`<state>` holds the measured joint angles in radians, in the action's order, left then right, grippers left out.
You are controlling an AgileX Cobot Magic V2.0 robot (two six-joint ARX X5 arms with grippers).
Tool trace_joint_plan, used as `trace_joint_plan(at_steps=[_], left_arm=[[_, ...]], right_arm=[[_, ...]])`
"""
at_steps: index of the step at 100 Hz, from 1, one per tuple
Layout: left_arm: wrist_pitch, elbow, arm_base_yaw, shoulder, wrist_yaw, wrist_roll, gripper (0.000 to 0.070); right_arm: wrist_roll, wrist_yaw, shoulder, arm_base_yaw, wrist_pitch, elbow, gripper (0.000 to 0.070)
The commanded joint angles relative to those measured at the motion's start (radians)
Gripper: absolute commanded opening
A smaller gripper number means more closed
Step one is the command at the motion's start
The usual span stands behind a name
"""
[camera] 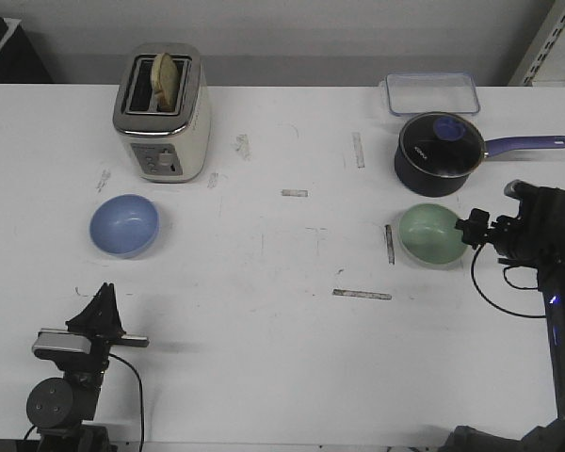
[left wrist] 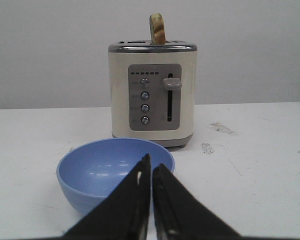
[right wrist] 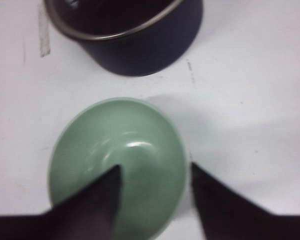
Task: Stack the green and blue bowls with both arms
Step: 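Reach the right gripper to the pale green bowl and grasp its rim, then slide the green bowl with the right gripper toward the table center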
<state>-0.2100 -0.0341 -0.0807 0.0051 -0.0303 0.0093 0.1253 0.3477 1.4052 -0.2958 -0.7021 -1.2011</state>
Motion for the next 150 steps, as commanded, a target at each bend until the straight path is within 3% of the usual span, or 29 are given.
trace_joint_plan(at_steps=[1,36,50,55,68,76,104,130,150], left_arm=[[-0.016,0.021,0.000,-0.002,-0.003,-0.002,0.0001],[-0.016,0.021,0.000,-0.002,-0.003,-0.002,0.0001],[-0.016,0.021,0.000,-0.002,-0.003,-0.002,0.0001],[-0.016,0.021,0.000,-0.002,-0.003,-0.002,0.0001],[-0.016,0.021,0.000,-0.002,-0.003,-0.002,0.0001],[-0.016,0.021,0.000,-0.002,-0.003,-0.002,0.0001],[-0.016,0.021,0.000,-0.002,-0.003,-0.002,0.0001],[-0.015,0.021,0.000,-0.002,-0.003,-0.002,0.0001],[-0.016,0.021,0.000,-0.002,-0.003,-0.002,0.0001]], right_arm=[[0.012,0.023,0.041,-0.013,0.003,-0.018,0.0432],[0.005,0.019,0.211,0.010,0.029,-0.016,0.0429],[0.005,0.014,0.265,0.032,0.047,-0.016,0.0397],[0.005,0.002,0.275,0.041,0.055,-0.016,0.0341],[0.006,-0.047,0.279,0.051,0.060,-0.016,0.0094],[0.006,-0.054,0.267,0.056,0.058,-0.016,0.0009],[0.082,-0.052,0.165,0.154,0.094,-0.016,0.0009],[0.219,-0.049,0.169,0.435,0.118,-0.016,0.0009],[0.255,-0.063,0.206,0.644,0.146,-0.012,0.0009]])
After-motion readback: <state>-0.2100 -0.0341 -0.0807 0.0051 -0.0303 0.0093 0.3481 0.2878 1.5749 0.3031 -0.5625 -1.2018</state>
